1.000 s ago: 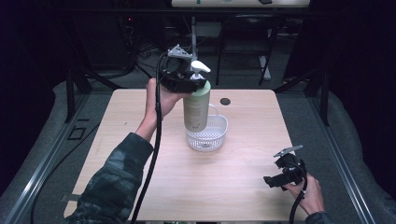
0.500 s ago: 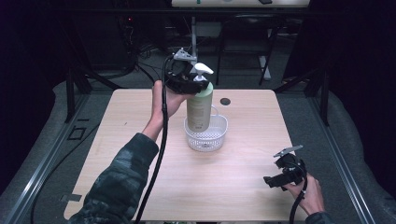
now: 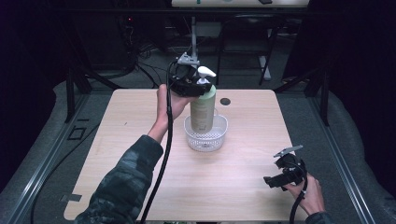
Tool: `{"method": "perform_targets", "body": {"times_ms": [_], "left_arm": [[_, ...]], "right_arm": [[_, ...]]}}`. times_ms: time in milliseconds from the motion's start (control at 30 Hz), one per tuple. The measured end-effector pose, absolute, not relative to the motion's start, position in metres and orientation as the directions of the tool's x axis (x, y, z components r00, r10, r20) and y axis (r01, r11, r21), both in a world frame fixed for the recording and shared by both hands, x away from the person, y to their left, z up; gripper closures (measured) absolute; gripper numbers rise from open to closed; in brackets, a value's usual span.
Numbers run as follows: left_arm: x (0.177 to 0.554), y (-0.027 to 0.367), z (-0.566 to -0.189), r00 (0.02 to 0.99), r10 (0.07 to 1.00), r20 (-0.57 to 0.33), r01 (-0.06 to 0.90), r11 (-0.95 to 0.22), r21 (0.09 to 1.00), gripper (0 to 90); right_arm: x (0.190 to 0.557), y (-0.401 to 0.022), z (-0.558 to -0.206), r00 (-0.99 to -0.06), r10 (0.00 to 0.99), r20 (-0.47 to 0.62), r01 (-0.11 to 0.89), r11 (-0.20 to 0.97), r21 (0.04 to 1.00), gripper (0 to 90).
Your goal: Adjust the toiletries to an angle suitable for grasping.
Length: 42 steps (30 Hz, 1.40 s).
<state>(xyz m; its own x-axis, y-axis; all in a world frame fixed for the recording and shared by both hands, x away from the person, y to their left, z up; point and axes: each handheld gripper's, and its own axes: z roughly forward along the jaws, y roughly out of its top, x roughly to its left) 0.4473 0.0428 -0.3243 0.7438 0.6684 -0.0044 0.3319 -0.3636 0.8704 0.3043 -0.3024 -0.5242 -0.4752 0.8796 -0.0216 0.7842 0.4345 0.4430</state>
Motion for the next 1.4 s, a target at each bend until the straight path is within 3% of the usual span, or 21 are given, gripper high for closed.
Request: {"method": "perform_targets", "body": {"times_ms": [1400], "left_arm": [[0.453,0.041,-0.375,0.739,0.672,-0.044,0.349,-0.326,0.879,55.6]], "right_arm": [[0.304,-0.303,-0.524,-0.475,0.880,-0.023,0.782,0.434,0.446,2.8]]}}
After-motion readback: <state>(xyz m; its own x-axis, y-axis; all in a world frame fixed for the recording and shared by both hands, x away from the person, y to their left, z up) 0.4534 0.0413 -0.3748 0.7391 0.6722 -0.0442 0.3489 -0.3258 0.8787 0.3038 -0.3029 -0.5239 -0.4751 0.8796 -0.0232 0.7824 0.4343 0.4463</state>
